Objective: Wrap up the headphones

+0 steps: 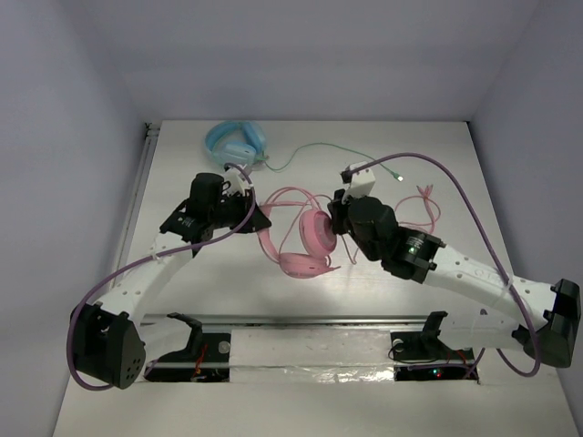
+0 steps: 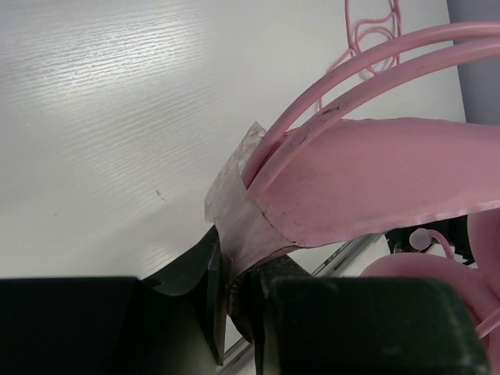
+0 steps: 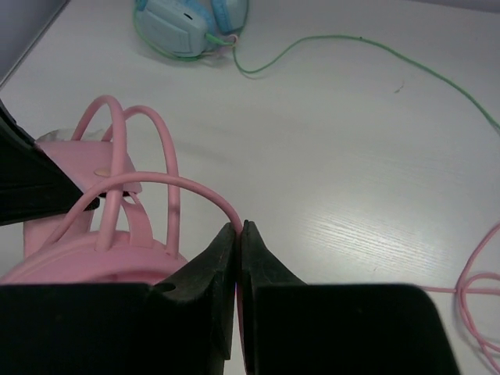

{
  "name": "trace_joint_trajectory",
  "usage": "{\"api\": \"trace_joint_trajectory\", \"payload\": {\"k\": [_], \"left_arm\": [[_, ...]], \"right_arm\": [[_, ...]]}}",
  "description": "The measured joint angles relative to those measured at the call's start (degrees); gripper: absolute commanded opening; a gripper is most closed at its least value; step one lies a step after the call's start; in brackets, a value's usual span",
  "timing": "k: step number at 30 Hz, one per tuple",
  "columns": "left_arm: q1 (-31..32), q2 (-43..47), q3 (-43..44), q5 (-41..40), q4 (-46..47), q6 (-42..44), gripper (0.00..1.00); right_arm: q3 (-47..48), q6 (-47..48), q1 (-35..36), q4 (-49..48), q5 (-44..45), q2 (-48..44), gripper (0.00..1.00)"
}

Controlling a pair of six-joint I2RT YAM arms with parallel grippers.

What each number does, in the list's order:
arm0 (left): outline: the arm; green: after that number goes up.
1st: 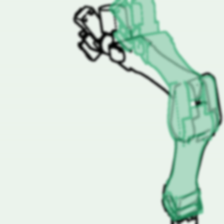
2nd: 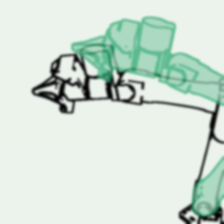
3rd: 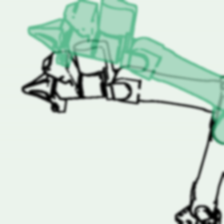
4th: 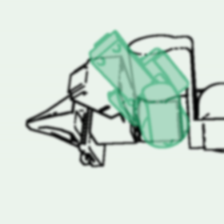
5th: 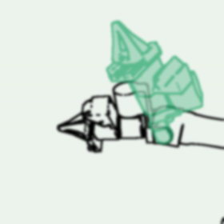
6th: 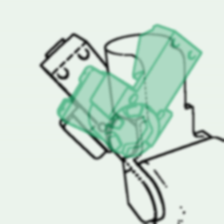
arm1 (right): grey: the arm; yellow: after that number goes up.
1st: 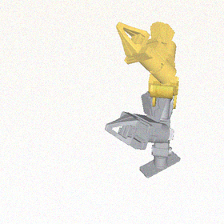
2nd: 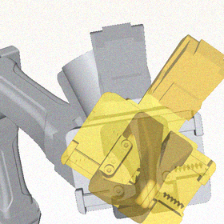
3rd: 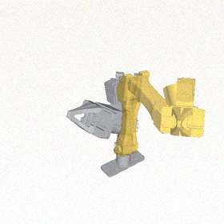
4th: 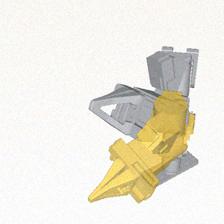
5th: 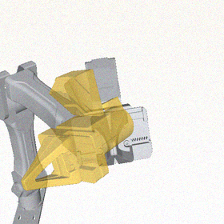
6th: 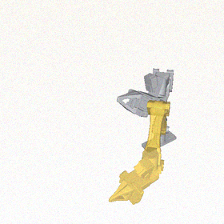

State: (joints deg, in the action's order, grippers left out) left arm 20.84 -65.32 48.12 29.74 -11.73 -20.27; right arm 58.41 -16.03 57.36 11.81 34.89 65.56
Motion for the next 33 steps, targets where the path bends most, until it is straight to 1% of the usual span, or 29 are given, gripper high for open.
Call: {"api": "trace_joint_trajectory", "payload": {"k": [1, 2, 4, 5, 10, 23, 29, 33], "left_arm": [[-0.1, 0.1, 0.1, 0.0, 0.0, -0.2, 0.00], [-0.2, 0.2, 0.2, 0.0, 0.0, -0.4, 0.00], [-0.3, 0.5, 0.5, 0.1, -0.1, -1.1, 0.00], [-0.5, 0.7, 0.9, 0.2, -0.1, -1.4, 0.00], [-0.7, 0.9, 3.2, 1.0, 0.0, -3.5, 0.00], [-3.2, 1.0, 8.5, 3.4, -0.8, -7.7, 0.00], [-5.8, 1.0, 12.7, 4.1, -2.3, -8.5, 0.00], [-7.4, 1.0, 14.8, 4.9, -2.0, -9.9, 0.00]], "right_arm": [[-0.9, -0.3, 0.0, -0.9, -0.2, -0.4, 0.10], [-2.0, -0.6, 0.0, -1.9, -0.4, -1.0, 0.16], [-4.5, -1.2, -0.3, -4.2, -1.1, -2.2, 0.23], [-6.1, -1.4, -0.5, -5.7, -1.6, -3.0, 0.28], [-13.3, -2.7, -2.1, -12.7, -5.8, -5.6, 0.39], [-27.8, -7.3, -3.1, -30.5, -17.2, -5.7, 0.42], [-32.6, -10.8, -3.3, -36.6, -20.4, -5.5, 0.46], [-33.2, -11.9, -3.6, -39.0, -22.7, -3.6, 0.47]]}}
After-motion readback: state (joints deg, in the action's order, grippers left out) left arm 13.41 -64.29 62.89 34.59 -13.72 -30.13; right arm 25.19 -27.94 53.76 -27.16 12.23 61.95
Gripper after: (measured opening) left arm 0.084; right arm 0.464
